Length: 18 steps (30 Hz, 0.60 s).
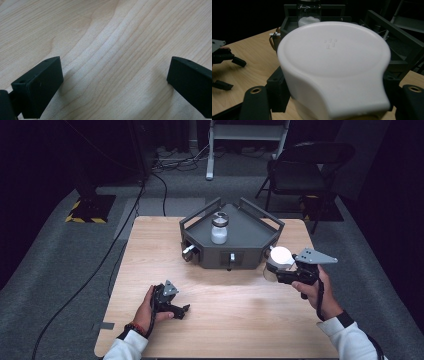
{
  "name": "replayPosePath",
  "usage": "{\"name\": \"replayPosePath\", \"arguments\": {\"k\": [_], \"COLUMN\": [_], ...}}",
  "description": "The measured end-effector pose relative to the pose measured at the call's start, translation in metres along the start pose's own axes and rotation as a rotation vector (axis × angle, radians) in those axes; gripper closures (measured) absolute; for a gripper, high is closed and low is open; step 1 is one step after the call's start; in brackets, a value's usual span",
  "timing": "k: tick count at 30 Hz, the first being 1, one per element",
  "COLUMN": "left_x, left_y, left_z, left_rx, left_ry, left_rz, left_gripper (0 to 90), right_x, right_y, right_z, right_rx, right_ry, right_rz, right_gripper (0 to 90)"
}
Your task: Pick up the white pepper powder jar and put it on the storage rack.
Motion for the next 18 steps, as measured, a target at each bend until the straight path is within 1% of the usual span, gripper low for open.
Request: {"name": "replayPosePath", "arguments": {"k": [6,14,18], "left_x": [0.000,0.000,0.000], "left_y": [0.000,0.001,0.001], "left_z": [0.000,0.000,0.000], "left_rx": [0.000,-0.003,-0.006], "left_ry": [0.000,0.001,0.000], "left_rz": [0.001,0.001,0.001], "left_gripper": [0.2,0.4,0.4], "right_x": [-0.013,-0.031,-0.040], "right_y": [-0.004,-0.015,-0.020], "right_z": [-0.007,-0.017,-0.021], "right_rx": [0.020,0.074,0.089], "right_ry": [0.014,0.026,0.034], "right_rz": [-0.007,-0.007,-0.005], "right_gripper": [29.7,29.8,29.8]}}
Point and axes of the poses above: each handheld gripper's, and its own axes: z roughly backward along the jaws, x roughly out of its underside, y roughly to its right, the point moved 5 cm from there along -z, roughly forward along the jaws, and after that the axes turned 9 degrees about -z, right-handed, at the moved point
